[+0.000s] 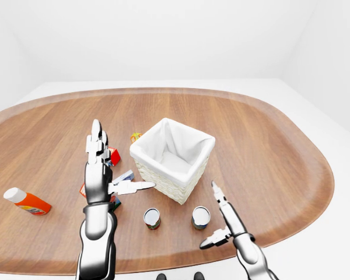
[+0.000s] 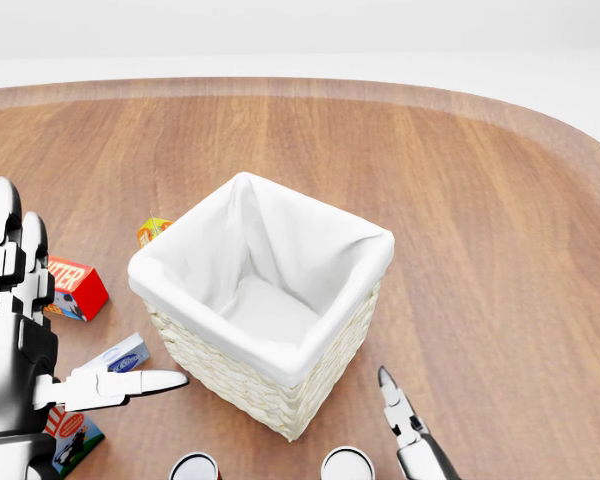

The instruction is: Pick up the alphabet soup, and put it in the basket.

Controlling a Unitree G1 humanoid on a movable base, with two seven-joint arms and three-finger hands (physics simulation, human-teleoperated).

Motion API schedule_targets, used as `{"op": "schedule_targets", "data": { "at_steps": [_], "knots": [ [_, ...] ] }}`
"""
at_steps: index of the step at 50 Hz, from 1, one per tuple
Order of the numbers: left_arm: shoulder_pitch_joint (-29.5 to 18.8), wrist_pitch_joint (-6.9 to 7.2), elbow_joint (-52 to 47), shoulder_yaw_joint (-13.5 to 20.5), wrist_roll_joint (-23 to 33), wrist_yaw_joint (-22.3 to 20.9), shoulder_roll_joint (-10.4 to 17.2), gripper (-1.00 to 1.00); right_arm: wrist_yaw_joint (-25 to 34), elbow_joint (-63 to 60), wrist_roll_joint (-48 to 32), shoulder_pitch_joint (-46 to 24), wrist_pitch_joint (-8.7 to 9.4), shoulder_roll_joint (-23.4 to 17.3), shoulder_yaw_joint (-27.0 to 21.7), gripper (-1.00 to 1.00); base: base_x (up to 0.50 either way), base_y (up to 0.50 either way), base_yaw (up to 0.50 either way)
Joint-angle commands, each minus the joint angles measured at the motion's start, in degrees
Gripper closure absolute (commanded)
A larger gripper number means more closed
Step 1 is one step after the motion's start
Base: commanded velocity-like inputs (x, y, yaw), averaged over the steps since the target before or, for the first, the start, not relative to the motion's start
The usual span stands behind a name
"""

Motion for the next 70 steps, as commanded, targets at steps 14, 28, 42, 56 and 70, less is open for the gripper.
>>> {"op": "schedule_targets", "data": {
  "at_steps": [14,28,42,56,70],
  "knots": [
    [-0.02,0.00,0.16,0.07,0.50,0.48,-0.01,-1.00,-2.02,7.28,-2.45,-3.99,0.00,0.24,0.26,-1.00,0.00,0.00,0.00],
    [-0.09,0.00,0.47,0.24,-0.02,0.33,0.05,-1.00,-2.91,10.72,-3.66,-6.16,0.00,0.63,0.32,-1.00,0.00,0.00,0.00],
    [-0.06,0.00,0.44,0.13,0.20,0.28,0.03,-1.00,-3.19,11.36,-4.39,-6.44,0.00,0.89,1.29,-1.00,0.00,0.00,0.00],
    [-0.05,0.00,0.75,0.11,0.31,0.32,0.06,-1.00,-4.01,13.15,-6.13,-6.72,0.00,0.77,2.08,-1.00,0.00,0.00,0.00],
    [0.09,0.00,0.85,0.06,0.50,0.29,0.05,-1.00,-4.08,15.32,-6.76,-7.62,0.00,0.90,2.17,-1.00,0.00,0.00,0.00]
  ]
}}
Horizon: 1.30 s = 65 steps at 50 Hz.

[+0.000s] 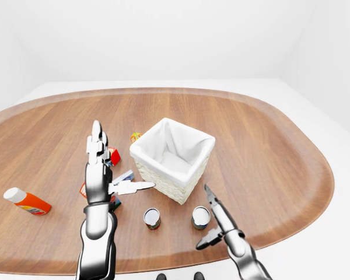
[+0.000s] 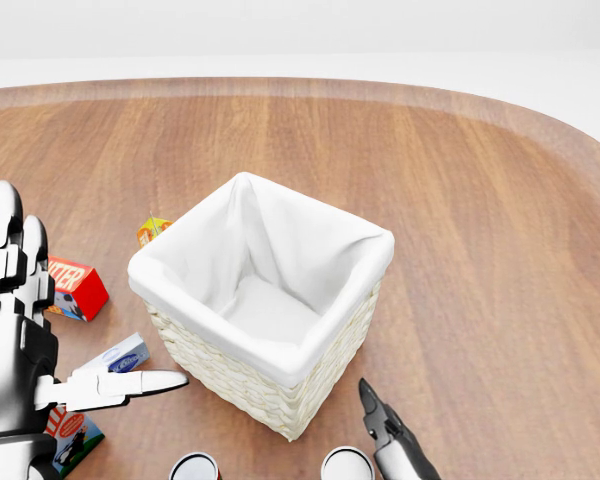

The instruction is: Pick up the alphabet soup, and put it in the basket.

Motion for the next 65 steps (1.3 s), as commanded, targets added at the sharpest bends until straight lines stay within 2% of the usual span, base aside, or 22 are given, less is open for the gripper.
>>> {"op": "schedule_targets", "data": {
  "at_steps": [1,65],
  "knots": [
    [0.16,0.00,-0.18,-0.07,0.17,-0.03,-0.03,-1.00,-0.25,1.89,-0.68,-0.65,0.00,0.07,0.20,-1.00,0.00,0.00,0.00],
    [-0.01,0.00,0.76,-0.09,0.56,0.04,0.04,-1.00,0.43,7.57,-1.51,-3.06,0.00,0.51,0.40,-1.00,0.00,0.00,0.00]
  ]
}}
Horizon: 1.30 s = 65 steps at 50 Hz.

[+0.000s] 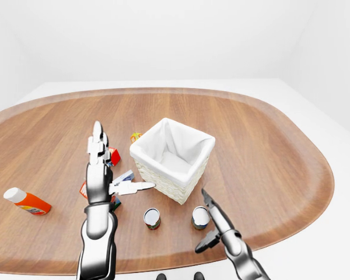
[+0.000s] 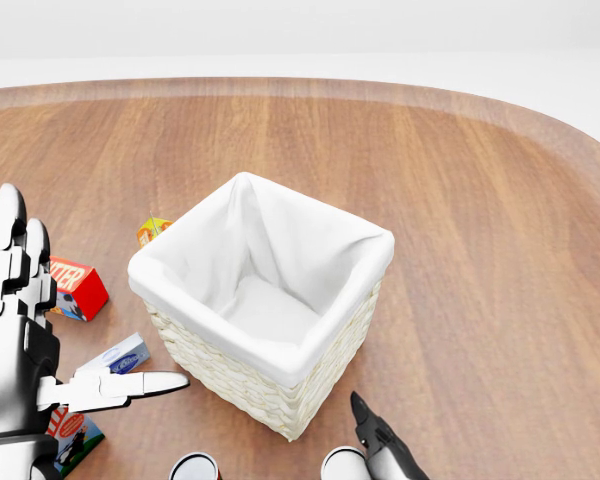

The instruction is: Pick up the alphabet soup, and put it in the basket.

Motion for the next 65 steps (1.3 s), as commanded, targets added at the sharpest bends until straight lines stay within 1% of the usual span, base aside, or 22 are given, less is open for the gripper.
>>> {"op": "schedule_targets", "data": {
  "at_steps": [1,9,10,11,12,13,14,42,53,61,65],
  "knots": [
    [-0.12,0.00,0.31,0.02,0.05,0.00,0.04,-1.00,-0.03,0.77,-0.39,-0.25,0.00,0.01,0.08,-1.00,0.00,0.00,0.00],
    [-0.07,0.00,0.09,-0.02,0.10,-0.03,0.02,-1.00,-0.07,0.54,-0.52,-0.08,0.00,-0.02,0.03,-1.00,0.00,0.00,0.00],
    [-0.08,0.00,0.10,-0.01,0.13,0.00,0.02,-1.00,-0.14,0.60,-0.54,-0.08,0.00,-0.02,0.01,-0.40,0.00,0.00,0.00],
    [-0.05,0.00,0.05,-0.03,0.14,-0.02,0.01,-1.00,-0.20,0.64,-0.56,-0.09,0.00,-0.04,0.01,0.15,0.00,0.00,0.00],
    [-0.08,0.00,0.17,-0.02,0.13,-0.02,0.02,-1.00,-0.22,0.61,-0.55,-0.06,0.00,-0.04,-0.01,0.81,0.00,0.00,0.00],
    [-0.08,0.00,0.19,-0.02,0.13,-0.01,0.02,-1.00,-0.22,0.61,-0.55,-0.06,0.00,-0.04,-0.01,0.81,0.00,0.00,0.00],
    [-0.13,0.00,0.33,-0.01,0.16,0.00,0.05,-1.00,-0.20,0.44,-0.53,0.03,0.00,-0.05,-0.02,1.00,0.00,0.00,0.00],
    [-0.22,0.00,0.69,-0.01,0.15,-0.01,0.07,-1.00,-0.38,-0.07,-0.77,0.13,0.00,-0.28,-0.28,1.00,0.00,0.00,0.00],
    [-0.10,0.00,0.37,0.14,-0.03,-0.15,0.09,-1.00,2.50,-8.18,1.44,2.96,0.00,-0.49,-0.82,1.00,0.00,0.00,0.00],
    [-0.03,0.00,0.34,0.07,0.09,-0.14,0.05,-1.00,3.08,-11.26,2.97,3.14,0.00,-0.72,-1.84,1.00,0.00,0.00,0.00],
    [-0.19,0.00,0.71,0.10,0.06,-0.13,0.10,-1.00,4.00,-15.48,4.31,3.85,0.00,-0.72,-2.59,1.00,0.00,0.00,0.00]
  ]
}}
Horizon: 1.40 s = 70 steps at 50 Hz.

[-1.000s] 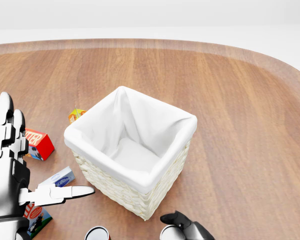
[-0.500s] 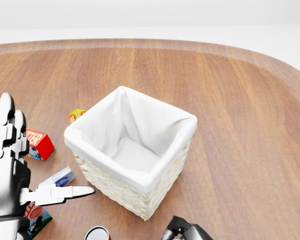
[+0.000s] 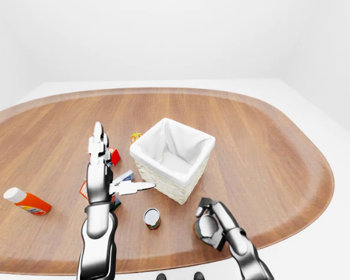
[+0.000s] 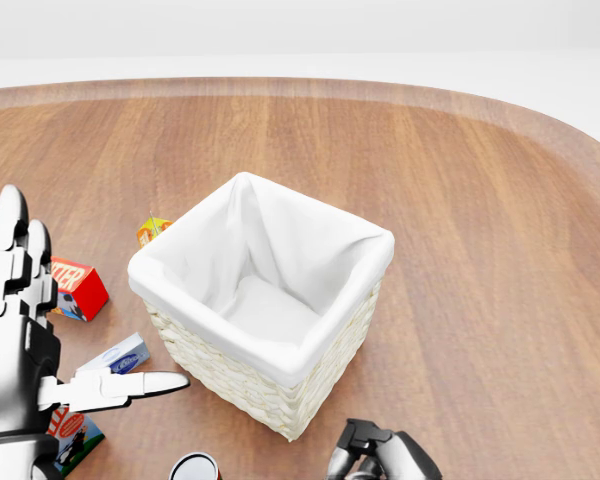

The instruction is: Pick up the alphabet soup, and put it in the basket.

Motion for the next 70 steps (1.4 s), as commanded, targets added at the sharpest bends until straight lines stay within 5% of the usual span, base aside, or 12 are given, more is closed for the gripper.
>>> {"op": "schedule_targets", "data": {
  "at_steps": [1,70],
  "knots": [
    [0.03,0.00,0.00,-0.07,0.07,-0.04,-0.01,-1.00,0.87,-7.55,2.67,1.05,0.00,-0.01,-1.58,1.00,0.00,0.00,0.00],
    [-0.27,0.00,0.82,-0.16,0.46,0.13,0.06,-1.00,1.72,-40.19,9.50,4.62,0.00,1.25,-5.56,1.00,0.00,0.00,0.00]
  ]
}}
